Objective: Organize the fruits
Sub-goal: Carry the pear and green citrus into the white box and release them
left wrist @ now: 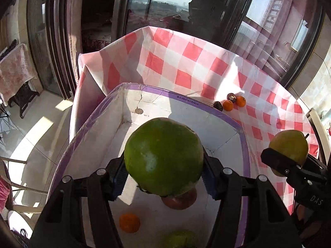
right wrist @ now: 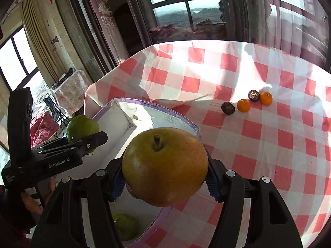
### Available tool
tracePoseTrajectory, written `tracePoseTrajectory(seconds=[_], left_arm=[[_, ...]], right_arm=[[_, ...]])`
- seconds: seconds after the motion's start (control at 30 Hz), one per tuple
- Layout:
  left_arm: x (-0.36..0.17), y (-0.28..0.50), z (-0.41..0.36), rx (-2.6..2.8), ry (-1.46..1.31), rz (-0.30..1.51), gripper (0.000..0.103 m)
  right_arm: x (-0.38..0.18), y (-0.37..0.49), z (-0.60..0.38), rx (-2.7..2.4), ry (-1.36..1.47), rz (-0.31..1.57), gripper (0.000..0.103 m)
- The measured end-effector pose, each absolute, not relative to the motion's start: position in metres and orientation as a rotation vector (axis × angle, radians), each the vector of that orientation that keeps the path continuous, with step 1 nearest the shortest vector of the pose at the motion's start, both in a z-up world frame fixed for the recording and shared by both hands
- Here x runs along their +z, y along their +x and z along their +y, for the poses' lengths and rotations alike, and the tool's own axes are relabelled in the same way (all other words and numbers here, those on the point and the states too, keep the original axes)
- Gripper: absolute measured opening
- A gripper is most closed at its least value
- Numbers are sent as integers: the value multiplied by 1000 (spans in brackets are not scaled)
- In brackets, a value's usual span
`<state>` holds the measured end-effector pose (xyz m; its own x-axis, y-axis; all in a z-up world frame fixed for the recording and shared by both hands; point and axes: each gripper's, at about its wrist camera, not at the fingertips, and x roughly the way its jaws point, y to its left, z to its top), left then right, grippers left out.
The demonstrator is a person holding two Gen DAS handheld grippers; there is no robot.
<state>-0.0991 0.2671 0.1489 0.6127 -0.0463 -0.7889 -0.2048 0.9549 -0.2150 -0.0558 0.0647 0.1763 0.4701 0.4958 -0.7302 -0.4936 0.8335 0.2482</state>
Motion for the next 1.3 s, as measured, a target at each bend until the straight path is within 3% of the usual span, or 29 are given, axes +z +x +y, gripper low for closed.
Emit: tracePoseTrajectory(seconds=[0.27,0.57,1.0,1.3], left_arm=[[102,-103,282,66,-211,1050,61],[67,-86,295,74,-298,1225,61],[26,-81,305,142,-365,1446,61],[27,-73,296,149,-328,1468,62]], right_arm=[[154,-25,143,620,-11,1072,62],[109,2,195,498,-129,1229,62],[43,26,195,257,-68,1414,62],[25,32,183,189,-102,1428,62]])
